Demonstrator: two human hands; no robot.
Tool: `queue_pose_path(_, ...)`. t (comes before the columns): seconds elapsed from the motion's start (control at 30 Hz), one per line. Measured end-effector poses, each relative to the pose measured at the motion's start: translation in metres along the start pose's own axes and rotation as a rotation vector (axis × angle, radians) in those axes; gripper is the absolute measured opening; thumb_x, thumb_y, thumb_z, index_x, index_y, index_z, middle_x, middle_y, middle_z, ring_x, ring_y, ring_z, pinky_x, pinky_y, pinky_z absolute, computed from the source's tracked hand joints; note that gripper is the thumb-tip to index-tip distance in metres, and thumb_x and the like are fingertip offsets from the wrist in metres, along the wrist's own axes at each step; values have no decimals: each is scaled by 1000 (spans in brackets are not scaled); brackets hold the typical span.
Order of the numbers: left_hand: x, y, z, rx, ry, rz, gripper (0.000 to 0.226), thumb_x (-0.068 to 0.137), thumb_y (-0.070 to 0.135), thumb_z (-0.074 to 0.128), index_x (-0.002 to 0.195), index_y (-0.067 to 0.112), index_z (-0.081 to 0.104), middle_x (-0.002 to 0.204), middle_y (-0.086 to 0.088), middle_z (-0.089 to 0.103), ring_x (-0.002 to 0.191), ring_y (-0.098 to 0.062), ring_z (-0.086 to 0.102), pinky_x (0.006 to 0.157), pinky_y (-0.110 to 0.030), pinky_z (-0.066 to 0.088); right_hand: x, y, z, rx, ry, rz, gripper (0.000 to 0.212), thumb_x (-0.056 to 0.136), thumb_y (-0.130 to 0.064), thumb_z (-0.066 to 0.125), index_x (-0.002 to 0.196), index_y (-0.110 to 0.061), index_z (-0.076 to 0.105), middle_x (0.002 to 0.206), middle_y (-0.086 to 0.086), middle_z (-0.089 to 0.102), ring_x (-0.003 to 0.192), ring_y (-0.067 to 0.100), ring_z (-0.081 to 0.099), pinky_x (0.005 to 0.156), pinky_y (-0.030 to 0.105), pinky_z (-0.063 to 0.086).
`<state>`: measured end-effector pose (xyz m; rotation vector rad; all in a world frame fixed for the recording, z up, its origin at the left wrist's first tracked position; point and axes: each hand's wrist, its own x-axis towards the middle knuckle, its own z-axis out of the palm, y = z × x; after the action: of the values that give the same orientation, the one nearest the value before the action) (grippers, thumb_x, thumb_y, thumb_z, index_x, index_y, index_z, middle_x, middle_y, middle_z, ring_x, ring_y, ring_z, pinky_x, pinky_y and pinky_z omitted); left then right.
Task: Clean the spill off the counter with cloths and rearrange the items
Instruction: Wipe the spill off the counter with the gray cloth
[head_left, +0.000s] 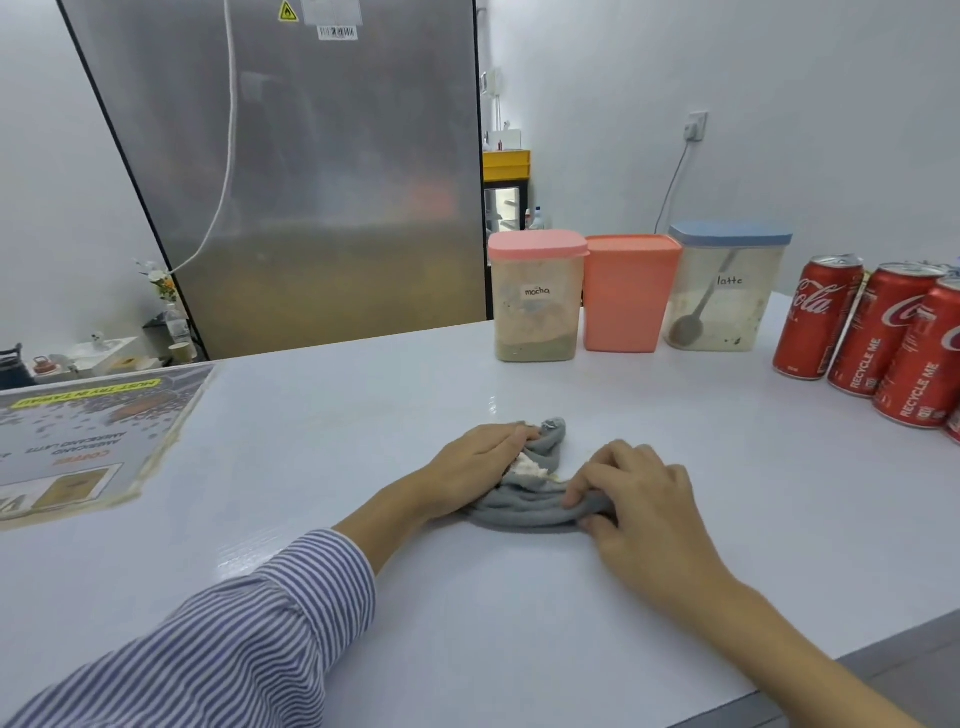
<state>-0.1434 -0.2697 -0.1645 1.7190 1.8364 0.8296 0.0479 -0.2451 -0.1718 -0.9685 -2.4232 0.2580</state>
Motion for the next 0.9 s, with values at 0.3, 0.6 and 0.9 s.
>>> queue_pose_path(0.3,-1,4,1,-108,-132,-39,41,96,36,24,109,17,59,112,-4,62,106,-20,54,102,-26,38,41,21,-7,80,-6,253,34,75,3,52,83,-23,73,85,-5,57,91,19,58,72,27,42)
queue_pose_path(0.6,-12,9,-3,93,-185,62,28,68,26,50,96,19,52,84,10,52,75,-9,48,66,-24,41,62,-7,5,547,-336,413,49,96,-50,33,127,-13,40,124,9,55,113,21,52,92,33,43)
queue_pose_path(0.9,-30,5,-31,135,-190,-22,49,75,29,76,119,29,54,122,7,42,115,-7,46,99,-22,42,84,-28,42,517,-331,232,74,94,-58,29,151,-15,10,149,5,37,136,24,34,112,36,27)
